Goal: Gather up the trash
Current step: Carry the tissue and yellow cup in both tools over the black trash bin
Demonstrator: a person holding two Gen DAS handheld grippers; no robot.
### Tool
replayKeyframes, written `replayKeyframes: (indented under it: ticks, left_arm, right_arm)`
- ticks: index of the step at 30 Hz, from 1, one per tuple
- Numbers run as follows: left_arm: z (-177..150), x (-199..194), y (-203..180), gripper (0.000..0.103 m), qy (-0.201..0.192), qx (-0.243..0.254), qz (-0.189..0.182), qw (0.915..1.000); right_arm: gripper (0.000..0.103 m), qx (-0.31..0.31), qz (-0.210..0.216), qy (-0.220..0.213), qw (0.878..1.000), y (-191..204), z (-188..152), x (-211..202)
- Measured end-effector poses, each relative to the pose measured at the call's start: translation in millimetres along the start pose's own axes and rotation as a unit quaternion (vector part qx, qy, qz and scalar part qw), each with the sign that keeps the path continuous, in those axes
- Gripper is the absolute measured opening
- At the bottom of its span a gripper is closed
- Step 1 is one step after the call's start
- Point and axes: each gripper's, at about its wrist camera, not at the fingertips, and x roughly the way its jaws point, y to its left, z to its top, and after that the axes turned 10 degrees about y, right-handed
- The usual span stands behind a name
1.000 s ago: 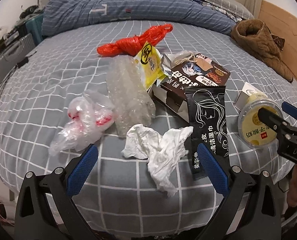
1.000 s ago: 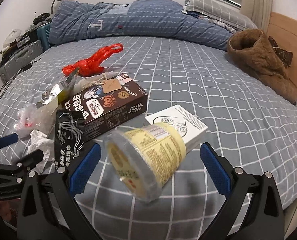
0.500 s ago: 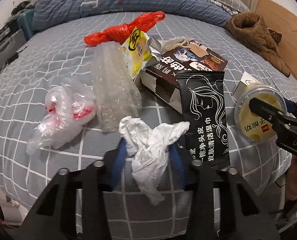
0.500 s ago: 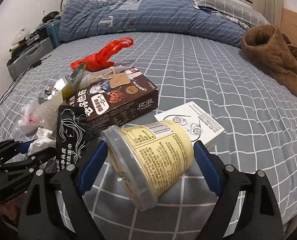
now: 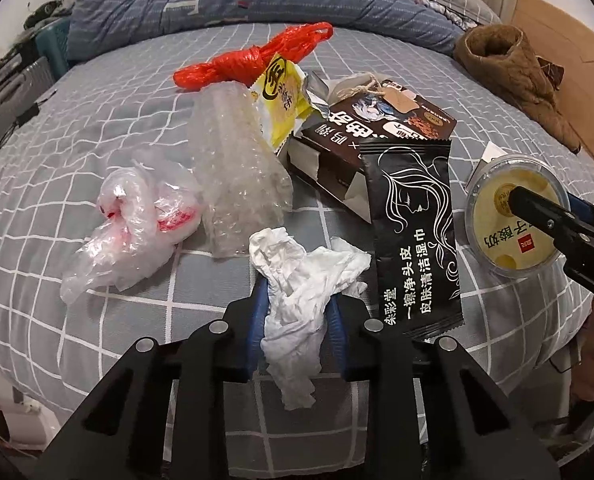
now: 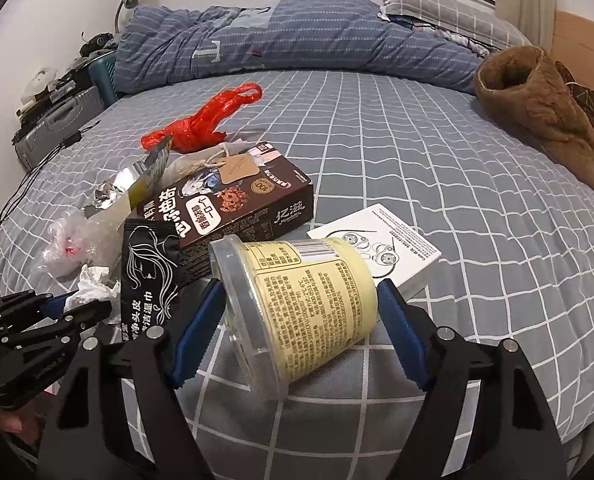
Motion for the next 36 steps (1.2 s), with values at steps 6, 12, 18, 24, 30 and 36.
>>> replayKeyframes:
  ticks: [6,12,18,24,30,36]
  left_arm:
    - [-1,-5,0,0.027,-0.004,0.003,0.004,1.0]
    - [-1,-11,-1,0.025,-0.007,0.003,0.003,1.0]
    - [-3,-25,-1,0.024,-0.015,0.005,0.004,0.9999]
    - [-4,-37,3,0.025,-0.026,-0.004,0.002,0.9997]
    - [-8,-48,2,0.025,-0.041,-0.005,0.008,0.9991]
    - [-14,-52,2,0.025,-0.045,-0.004,0.006,0.999]
  right_arm:
    - [0.072,-0.002,-0.006,0.008,1.0,3,0,-3]
    - [0.071,0.003,-0.015,0.001,1.0,3,1,-13]
    - [0.071,0.002,-0.022,-0.005,1.0,8,0,-24]
    - [0.071,0.004,-0.026,-0.011,1.0,15,-6,-36]
    - [0.071,0.008,-0.027,-0.013,1.0,19,-17,-46]
    - [0.071,0.02,-0.025,-0.006,0.999,18,-33,-53]
